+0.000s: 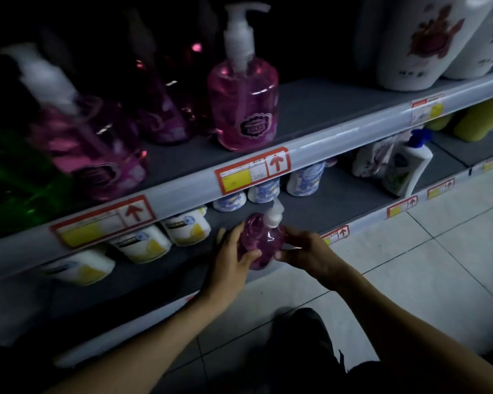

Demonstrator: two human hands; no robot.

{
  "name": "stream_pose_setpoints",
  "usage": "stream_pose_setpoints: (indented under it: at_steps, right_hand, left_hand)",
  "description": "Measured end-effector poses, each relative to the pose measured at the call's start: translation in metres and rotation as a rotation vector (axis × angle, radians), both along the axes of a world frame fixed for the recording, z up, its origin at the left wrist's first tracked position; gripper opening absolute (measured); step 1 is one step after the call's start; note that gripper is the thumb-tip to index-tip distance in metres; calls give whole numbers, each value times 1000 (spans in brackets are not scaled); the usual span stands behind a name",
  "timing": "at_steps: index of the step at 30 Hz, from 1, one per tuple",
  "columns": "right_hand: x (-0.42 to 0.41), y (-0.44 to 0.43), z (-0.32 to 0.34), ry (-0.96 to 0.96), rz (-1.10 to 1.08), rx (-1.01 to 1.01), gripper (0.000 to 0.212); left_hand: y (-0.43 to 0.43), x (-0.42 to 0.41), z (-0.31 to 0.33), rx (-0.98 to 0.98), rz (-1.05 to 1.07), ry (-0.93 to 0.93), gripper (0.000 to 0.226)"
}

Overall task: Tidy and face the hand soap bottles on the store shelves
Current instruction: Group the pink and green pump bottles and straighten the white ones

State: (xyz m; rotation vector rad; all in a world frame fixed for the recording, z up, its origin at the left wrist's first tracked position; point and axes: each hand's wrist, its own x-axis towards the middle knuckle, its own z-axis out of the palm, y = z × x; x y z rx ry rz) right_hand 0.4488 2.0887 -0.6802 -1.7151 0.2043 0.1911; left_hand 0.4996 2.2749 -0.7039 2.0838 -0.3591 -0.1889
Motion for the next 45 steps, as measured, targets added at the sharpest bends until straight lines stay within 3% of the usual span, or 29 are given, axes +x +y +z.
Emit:
stream_pose_setpoints:
  at_steps: [3, 9, 15, 19, 20, 22, 23, 25, 26, 29, 31, 34, 37, 40, 45]
  right_hand:
    - [-13, 16, 25, -7, 61, 43, 45]
    - [-39, 53, 80, -61, 60, 198, 48]
    - [-41, 80, 126, -93, 149, 272, 39]
    - [-25, 96, 149, -127, 128, 305, 64]
    - [-21, 99, 155, -137, 127, 319, 62]
    - [-14, 105, 159, -171, 106, 335, 27]
    - [-9, 109, 161, -167, 138, 375, 28]
    - [-2, 114, 164, -133, 139, 376, 60]
    - [-1, 115, 168, -121, 136, 377, 61]
    - [3, 118, 171, -206, 96, 346, 21]
    - [0, 118, 172, -225, 140, 218, 46]
    - [-6, 120, 174, -278, 175, 66, 53]
    - [-5, 112, 181, -346, 161, 14, 59]
    - [1, 101, 200, -453, 179, -7, 78]
    - [22, 80, 219, -598, 103, -19, 84]
  left_hand:
    - [24, -19, 28, -94, -5, -76, 55]
    - [65, -33, 107, -276, 4, -1, 56]
    - [118, -53, 165, -831, -154, 421, 72]
    - [127, -47, 181, -954, -128, 457, 80]
    - [130, -42, 183, -968, -138, 465, 81]
    - [133, -36, 185, -965, -164, 490, 84]
    - [135, -36, 185, -960, -171, 511, 85]
    - [136, -37, 182, -989, -145, 561, 82]
    - [136, -37, 183, -999, -122, 559, 81]
    - [134, -34, 187, -933, -61, 402, 72]
    - [131, -33, 192, -823, 8, 245, 63]
    - [126, -38, 188, -590, 43, 13, 73]
    - [121, -37, 192, -479, -39, -59, 85]
    - [104, -29, 212, -446, -158, -123, 99]
    - [63, -11, 238, -305, 14, -450, 92]
